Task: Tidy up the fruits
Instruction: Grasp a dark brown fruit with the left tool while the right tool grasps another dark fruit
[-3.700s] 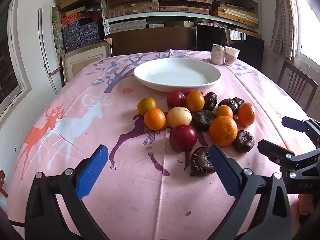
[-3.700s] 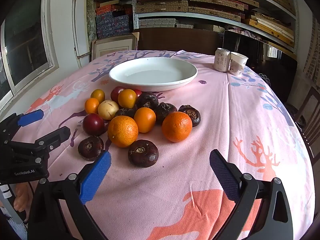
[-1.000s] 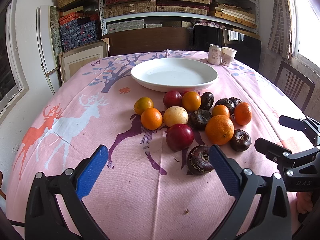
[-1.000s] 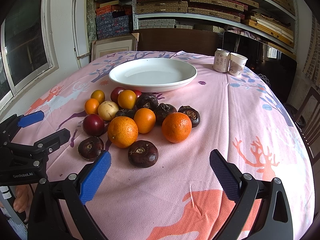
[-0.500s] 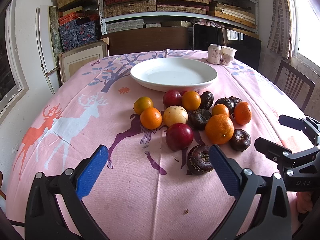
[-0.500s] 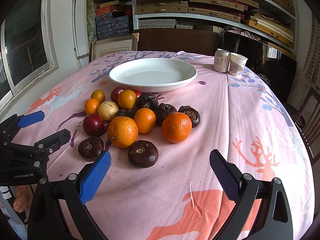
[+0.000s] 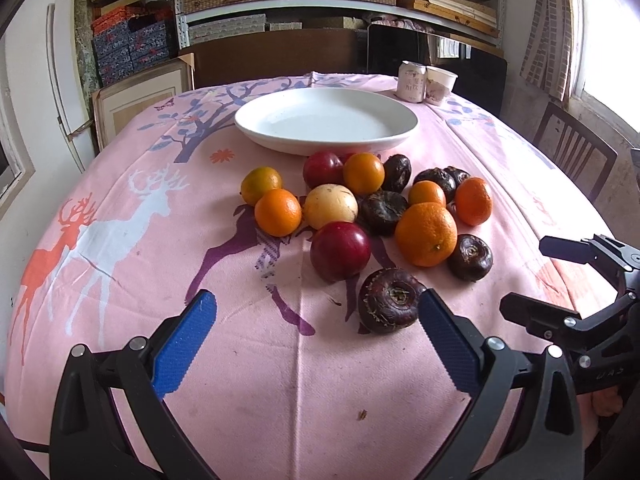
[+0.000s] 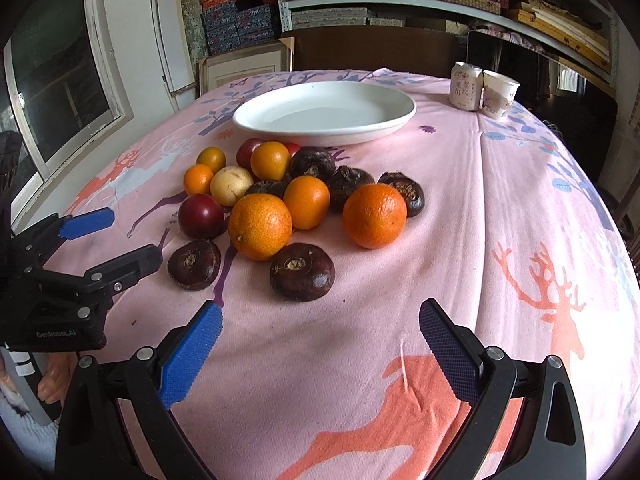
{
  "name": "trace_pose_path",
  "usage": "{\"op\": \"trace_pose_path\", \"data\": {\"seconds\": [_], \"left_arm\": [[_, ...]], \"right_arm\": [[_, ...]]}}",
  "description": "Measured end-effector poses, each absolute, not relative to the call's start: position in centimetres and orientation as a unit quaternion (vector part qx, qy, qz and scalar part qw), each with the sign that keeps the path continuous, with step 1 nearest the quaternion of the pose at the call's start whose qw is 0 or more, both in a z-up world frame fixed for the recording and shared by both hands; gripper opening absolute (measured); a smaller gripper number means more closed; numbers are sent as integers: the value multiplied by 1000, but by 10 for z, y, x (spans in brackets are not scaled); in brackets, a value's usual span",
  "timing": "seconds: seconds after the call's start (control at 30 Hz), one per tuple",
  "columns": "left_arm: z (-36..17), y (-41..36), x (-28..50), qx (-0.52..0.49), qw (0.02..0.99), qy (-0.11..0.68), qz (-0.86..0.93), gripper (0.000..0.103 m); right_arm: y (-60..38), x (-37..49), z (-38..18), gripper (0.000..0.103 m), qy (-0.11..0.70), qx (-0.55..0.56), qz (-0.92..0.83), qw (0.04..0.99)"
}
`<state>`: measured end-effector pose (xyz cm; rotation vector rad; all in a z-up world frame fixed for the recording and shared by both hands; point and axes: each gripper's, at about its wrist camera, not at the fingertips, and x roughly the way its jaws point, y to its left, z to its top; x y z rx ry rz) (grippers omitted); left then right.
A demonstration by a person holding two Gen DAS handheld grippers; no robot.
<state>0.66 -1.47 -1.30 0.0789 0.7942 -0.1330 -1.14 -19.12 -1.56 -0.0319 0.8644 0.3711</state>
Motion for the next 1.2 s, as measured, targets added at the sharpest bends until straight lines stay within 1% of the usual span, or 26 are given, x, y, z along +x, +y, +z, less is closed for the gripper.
{"op": "trace_pose_path", "data": {"seconds": [0.17,0.2,0.27,0.33,0.5,0.57,0.6,0.63,0.67,0.83,0.9,0.97,1.0,1.03,1.07,1.17,1.2], "left_arm": [[-25,-28,18,66,899,423,-92,99],[-27,-31,20,72,896,429,-93,99],[-30,-39,25,87,889,438,-99,99],[-31,-47,28,98,887,439,-109,99],[-33,-56,35,100,882,443,-128,99],[-33,-54,37,85,880,446,-138,96],[-34,-53,39,79,878,450,-143,86],[-35,-53,42,75,875,456,-146,74],[-38,-53,44,74,870,464,-146,72],[-38,-54,43,79,872,460,-146,71],[-35,-50,41,71,877,453,-143,71],[-33,-44,38,61,879,449,-146,71],[-34,-43,39,58,878,452,-147,68],[-35,-43,39,56,875,457,-151,62],[-37,-44,40,59,873,460,-152,61],[-37,-49,38,71,872,457,-159,60],[-36,-50,37,69,872,456,-165,57]], "right_arm": [[-194,-8,-15,99,421,-21,191,886],[-193,-5,-14,97,423,-29,190,885],[-190,0,-13,89,424,-43,193,884],[-192,4,-14,84,425,-43,196,882],[-204,10,-19,82,430,-11,202,880],[-206,10,-19,82,428,-2,208,879],[-205,10,-19,82,428,-1,210,879],[-205,10,-20,82,429,-1,211,878],[-205,11,-20,82,430,-1,212,878],[-205,10,-20,82,426,1,206,881],[-205,11,-20,79,425,1,207,881],[-204,13,-22,71,431,1,208,878],[-203,15,-24,68,437,0,207,875],[-202,17,-26,61,444,-1,206,872],[-201,19,-28,56,450,-1,204,869],[-195,22,-26,55,454,-10,204,867],[-192,24,-25,55,456,-15,205,866]]}}
